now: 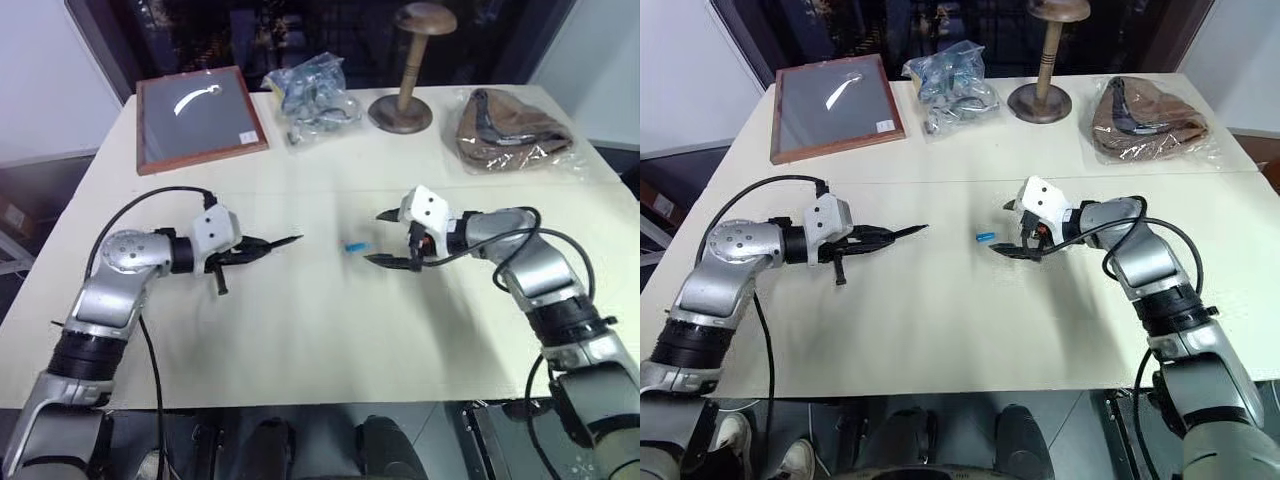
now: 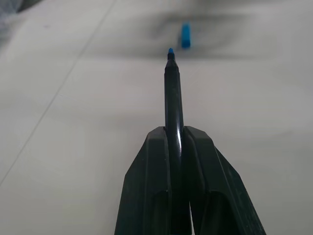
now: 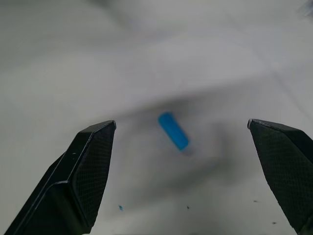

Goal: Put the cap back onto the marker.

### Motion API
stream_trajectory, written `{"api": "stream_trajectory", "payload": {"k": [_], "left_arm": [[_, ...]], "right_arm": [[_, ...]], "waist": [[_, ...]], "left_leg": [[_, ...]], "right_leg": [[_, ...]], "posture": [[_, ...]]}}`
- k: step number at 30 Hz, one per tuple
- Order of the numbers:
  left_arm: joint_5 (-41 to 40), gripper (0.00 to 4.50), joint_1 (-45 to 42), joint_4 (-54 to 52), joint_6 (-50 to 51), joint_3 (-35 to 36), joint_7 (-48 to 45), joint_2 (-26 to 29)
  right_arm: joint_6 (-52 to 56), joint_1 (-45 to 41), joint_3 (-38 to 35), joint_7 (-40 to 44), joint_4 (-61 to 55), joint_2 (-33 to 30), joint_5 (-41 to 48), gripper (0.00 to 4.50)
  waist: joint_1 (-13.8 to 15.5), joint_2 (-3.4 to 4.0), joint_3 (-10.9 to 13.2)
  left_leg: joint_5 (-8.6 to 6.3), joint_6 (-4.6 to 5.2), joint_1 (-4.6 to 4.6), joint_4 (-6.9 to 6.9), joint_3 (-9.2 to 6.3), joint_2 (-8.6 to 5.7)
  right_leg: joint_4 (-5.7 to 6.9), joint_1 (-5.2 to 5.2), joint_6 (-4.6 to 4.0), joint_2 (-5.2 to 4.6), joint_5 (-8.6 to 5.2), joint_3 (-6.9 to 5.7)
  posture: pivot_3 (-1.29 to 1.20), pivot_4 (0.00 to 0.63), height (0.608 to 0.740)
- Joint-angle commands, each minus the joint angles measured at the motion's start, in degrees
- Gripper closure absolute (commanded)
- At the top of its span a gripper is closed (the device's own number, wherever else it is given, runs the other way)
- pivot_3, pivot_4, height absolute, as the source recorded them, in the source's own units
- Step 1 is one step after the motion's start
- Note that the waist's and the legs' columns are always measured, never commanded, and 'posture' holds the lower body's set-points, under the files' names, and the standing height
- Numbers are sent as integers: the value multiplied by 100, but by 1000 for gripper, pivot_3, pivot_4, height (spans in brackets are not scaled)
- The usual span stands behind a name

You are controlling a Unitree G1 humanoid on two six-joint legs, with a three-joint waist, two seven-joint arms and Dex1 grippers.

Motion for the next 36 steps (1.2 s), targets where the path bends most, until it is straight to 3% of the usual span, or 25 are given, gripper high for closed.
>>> {"api": "stream_trajectory", "payload": {"k": [1, 9, 20, 36], "left_arm": [[-277, 4462, 290, -650, 417, 284, 148, 153], [-795, 4462, 836, -1341, 1277, 602, 208, 429], [-915, 4462, 1049, -1506, 1365, 689, 374, 647], [-896, 4462, 1099, -1615, 1375, 666, 504, 738]], "right_arm": [[-657, -401, 56, 340, 858, 270, -212, 0], [-1474, -999, 85, 743, 2404, 853, -547, 0], [-2344, -1587, 64, 868, 3964, 1209, -1069, 0], [-2747, -1695, -88, 823, 4686, 1448, -1324, 0]], "waist": [[-34, 0, 0], [-88, 2, 1], [-92, 3, 1], [-173, 5, 0]], "left_leg": [[0, 0, 0, 0, 0, 0], [0, 0, -7, -1, -2, 2], [0, -1, -7, 0, -5, 0], [1, -2, -6, 2, -4, 1]], "right_leg": [[0, -1, 0, 0, 0, 0], [2, -7, 0, 1, 0, -5], [1, -9, 0, -1, 0, -8], [5, -7, 0, 0, 0, -8]], "posture": [[0, 150, 740], [0, 150, 740], [0, 150, 740], [0, 150, 740]]}}
